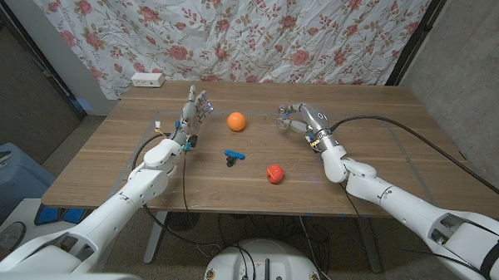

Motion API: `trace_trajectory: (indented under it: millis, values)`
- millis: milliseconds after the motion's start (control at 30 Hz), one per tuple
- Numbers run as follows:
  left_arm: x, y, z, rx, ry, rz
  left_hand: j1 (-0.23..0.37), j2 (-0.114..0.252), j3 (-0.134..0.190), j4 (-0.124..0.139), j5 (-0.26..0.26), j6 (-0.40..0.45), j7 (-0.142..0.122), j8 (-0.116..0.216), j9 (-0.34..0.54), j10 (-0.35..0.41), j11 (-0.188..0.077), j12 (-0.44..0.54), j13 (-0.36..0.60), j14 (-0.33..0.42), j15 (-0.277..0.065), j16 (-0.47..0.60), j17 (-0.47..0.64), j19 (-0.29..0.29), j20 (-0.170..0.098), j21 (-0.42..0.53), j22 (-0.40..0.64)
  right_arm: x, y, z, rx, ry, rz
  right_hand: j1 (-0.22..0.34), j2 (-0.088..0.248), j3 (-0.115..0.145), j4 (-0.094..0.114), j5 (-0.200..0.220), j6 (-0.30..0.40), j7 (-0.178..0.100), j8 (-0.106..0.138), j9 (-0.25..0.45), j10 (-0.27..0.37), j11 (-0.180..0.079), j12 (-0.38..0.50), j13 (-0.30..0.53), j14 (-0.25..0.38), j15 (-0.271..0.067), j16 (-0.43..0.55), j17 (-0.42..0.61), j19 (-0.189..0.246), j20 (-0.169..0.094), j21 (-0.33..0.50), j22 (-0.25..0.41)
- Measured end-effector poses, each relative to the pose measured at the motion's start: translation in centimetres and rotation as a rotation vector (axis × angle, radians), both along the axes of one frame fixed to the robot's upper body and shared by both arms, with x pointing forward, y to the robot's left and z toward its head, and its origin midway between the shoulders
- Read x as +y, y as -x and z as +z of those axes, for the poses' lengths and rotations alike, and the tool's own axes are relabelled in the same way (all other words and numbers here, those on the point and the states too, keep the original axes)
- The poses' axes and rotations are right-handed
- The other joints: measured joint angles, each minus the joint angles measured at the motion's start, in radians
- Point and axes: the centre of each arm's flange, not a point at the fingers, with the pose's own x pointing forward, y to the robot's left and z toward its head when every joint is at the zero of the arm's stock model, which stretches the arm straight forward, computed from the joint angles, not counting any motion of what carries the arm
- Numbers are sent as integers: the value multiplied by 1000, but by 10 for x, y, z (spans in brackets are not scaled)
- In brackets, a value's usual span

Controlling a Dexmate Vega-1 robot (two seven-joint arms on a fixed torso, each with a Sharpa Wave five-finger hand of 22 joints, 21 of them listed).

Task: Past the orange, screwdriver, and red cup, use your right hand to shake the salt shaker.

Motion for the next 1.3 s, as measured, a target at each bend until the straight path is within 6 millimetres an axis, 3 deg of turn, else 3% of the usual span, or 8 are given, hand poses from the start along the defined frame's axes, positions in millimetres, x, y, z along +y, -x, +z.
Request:
trace_trajectory:
  millis: [1000, 1300]
  values:
    - [0, 0, 0, 0, 0, 0, 0, 0, 0, 0, 0, 0, 0, 0, 0, 0, 0, 0, 0, 0, 0, 0, 0, 0, 0, 0, 0, 1, -5, -33, 21, 12, -3, -6, -6, 7, -7, 1, 0, 0, -10, 0, -13, 5, -3, -3, 0, 0, 0, 2, 0, 0, 0, 0]
    - [0, 0, 0, 0, 0, 0, 0, 0, 0, 0, 0, 0, 0, 0, 0, 0, 0, 0, 0, 0, 0, 0, 0, 0, 0, 0, 0, 3, -7, -40, 44, 17, -12, -20, 1, 8, -14, 0, -6, -6, -25, 0, -27, 5, -9, -3, -4, 4, 0, 10, 0, 0, 0, 0]
